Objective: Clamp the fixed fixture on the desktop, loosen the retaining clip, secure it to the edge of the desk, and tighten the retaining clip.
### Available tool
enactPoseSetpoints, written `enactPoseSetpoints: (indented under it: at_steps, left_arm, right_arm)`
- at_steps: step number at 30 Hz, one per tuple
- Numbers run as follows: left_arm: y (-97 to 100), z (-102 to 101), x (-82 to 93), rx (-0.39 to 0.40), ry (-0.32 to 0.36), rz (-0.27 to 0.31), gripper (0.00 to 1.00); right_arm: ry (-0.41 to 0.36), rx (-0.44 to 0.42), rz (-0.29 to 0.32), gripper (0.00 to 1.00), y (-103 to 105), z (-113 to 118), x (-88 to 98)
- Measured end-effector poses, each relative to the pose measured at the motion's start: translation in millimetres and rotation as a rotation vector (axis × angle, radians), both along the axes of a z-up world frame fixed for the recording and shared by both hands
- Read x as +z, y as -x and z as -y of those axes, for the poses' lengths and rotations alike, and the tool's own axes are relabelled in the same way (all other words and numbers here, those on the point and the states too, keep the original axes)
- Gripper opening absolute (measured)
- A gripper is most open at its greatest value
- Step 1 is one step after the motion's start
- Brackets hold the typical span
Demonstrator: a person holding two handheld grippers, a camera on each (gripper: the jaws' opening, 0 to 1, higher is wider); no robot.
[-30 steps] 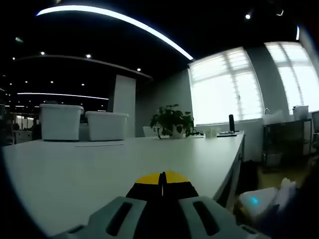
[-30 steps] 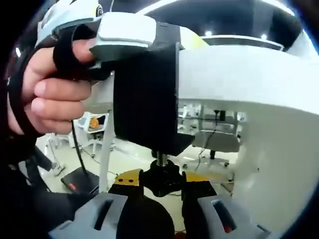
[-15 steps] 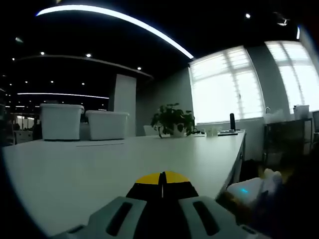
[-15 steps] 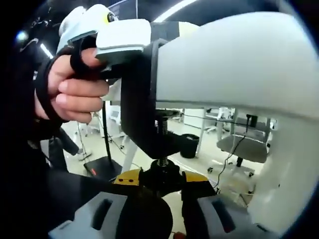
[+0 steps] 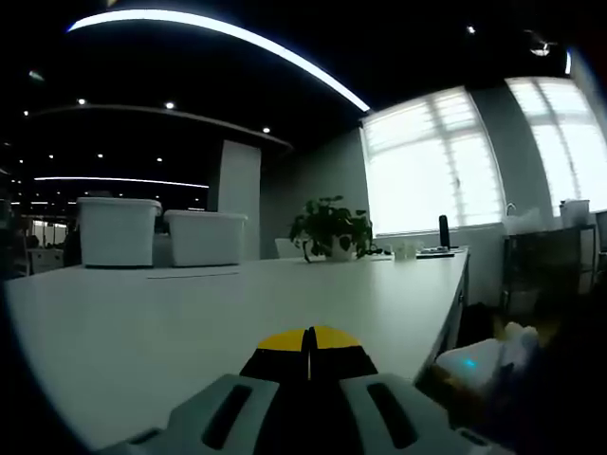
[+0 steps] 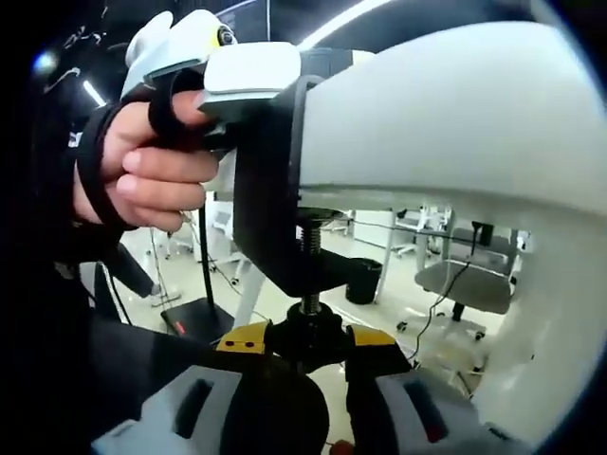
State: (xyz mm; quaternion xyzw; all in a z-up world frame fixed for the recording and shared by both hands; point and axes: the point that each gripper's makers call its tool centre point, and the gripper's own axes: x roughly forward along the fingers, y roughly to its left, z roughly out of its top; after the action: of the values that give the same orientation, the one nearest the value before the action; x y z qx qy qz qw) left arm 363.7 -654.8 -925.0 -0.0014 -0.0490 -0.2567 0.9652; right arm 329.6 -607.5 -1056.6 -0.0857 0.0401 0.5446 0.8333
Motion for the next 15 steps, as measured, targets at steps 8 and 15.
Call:
enactPoseSetpoints:
  at_steps: [8,15]
  left_arm:
    - [0.5,1,0.1,-0.006,0.000,0.002,0.01]
    - [1.5,2,0.7,-0.024,-0.003,0.010,0.01]
  right_arm:
    - [-0.050,-0.242,-0.022,0.33,0,18,6.0]
    - [-0.074,-0.480,-0.057,0.41,9,27,-5.6]
